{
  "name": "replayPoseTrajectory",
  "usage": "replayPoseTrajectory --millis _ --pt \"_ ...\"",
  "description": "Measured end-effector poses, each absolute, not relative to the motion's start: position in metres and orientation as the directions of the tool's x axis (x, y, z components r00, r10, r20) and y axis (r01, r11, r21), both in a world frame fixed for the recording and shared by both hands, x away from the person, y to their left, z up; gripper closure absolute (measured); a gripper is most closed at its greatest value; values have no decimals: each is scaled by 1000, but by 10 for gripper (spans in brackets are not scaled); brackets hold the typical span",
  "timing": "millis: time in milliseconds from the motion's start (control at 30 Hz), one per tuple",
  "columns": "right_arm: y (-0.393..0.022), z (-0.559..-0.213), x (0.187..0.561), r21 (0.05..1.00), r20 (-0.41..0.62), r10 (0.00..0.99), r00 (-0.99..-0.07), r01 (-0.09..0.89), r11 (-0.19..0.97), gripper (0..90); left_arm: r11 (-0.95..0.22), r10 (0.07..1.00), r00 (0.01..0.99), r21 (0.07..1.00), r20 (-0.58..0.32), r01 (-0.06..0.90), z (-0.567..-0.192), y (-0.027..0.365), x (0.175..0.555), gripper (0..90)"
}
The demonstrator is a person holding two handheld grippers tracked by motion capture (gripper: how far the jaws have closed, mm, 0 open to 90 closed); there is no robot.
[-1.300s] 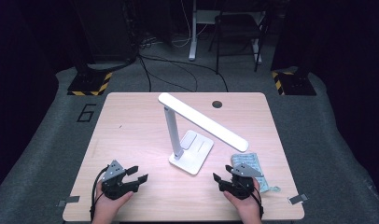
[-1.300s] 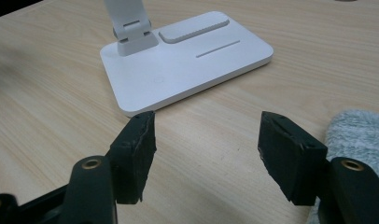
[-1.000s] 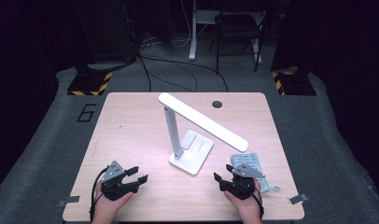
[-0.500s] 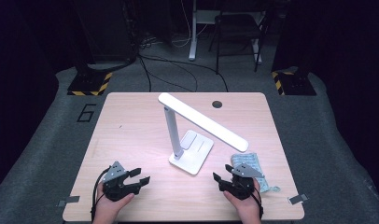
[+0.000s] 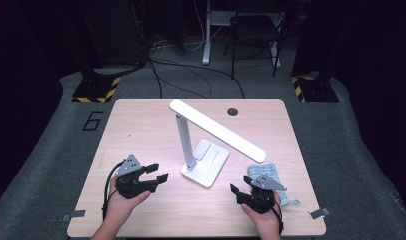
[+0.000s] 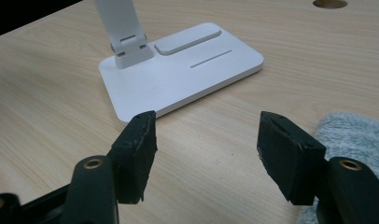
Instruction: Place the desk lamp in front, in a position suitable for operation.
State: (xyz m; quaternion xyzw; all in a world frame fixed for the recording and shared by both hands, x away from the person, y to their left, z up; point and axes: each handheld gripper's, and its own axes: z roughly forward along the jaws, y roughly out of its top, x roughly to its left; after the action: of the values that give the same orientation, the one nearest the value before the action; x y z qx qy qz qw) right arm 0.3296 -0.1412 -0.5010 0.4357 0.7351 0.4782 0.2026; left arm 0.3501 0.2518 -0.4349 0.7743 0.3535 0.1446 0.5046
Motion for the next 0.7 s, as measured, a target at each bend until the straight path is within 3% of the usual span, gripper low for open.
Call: replayPoseTrajectory --millis 333,700 --pt "-138 -504 330 871 120 828 -548 458 177 374 -238 670 725 879 -160 414 -422 222 382 426" --pt "-142 -504 329 872 136 826 -547 462 162 374 -271 654 745 879 -130 391 -421 198 413 430"
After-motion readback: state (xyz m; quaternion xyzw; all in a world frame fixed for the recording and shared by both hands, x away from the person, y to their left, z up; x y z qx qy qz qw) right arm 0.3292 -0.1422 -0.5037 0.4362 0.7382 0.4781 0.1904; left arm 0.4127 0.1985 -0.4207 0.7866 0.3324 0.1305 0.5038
